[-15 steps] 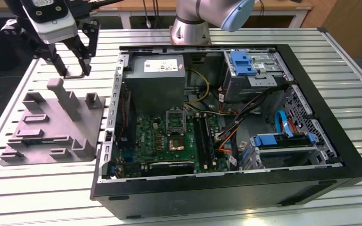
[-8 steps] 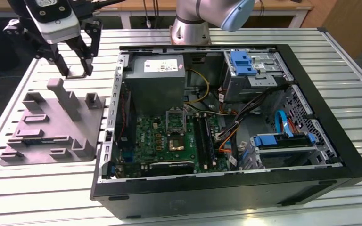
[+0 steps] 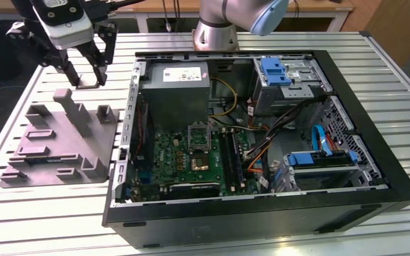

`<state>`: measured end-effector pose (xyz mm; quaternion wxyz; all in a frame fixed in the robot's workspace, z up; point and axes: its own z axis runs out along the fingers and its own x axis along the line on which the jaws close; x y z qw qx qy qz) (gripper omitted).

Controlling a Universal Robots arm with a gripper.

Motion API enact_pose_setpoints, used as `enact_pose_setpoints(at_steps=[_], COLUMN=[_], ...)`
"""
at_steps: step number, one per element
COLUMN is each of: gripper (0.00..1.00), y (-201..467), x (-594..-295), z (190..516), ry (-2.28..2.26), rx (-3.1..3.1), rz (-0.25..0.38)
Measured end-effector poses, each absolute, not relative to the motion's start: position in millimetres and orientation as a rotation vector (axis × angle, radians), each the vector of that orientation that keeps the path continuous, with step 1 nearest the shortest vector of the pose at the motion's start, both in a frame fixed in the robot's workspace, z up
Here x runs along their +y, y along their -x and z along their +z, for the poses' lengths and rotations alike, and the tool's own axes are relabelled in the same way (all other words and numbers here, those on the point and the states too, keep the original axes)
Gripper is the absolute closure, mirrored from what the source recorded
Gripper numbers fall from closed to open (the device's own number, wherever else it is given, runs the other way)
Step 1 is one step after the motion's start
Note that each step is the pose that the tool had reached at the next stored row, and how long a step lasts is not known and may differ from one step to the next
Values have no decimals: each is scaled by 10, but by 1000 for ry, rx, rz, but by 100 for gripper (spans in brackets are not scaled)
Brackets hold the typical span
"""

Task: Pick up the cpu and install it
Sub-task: 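Pick up the cpu and move it towards the insertion slot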

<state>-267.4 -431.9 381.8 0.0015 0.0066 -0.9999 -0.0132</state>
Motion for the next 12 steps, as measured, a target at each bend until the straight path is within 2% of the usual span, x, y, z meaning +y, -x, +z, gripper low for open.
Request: enact_pose_setpoints(at_steps=[12], gripper=[53], y=[2634], x=[-4319], z=[3818], ry=[-21], rx=[-3138], rz=[-41])
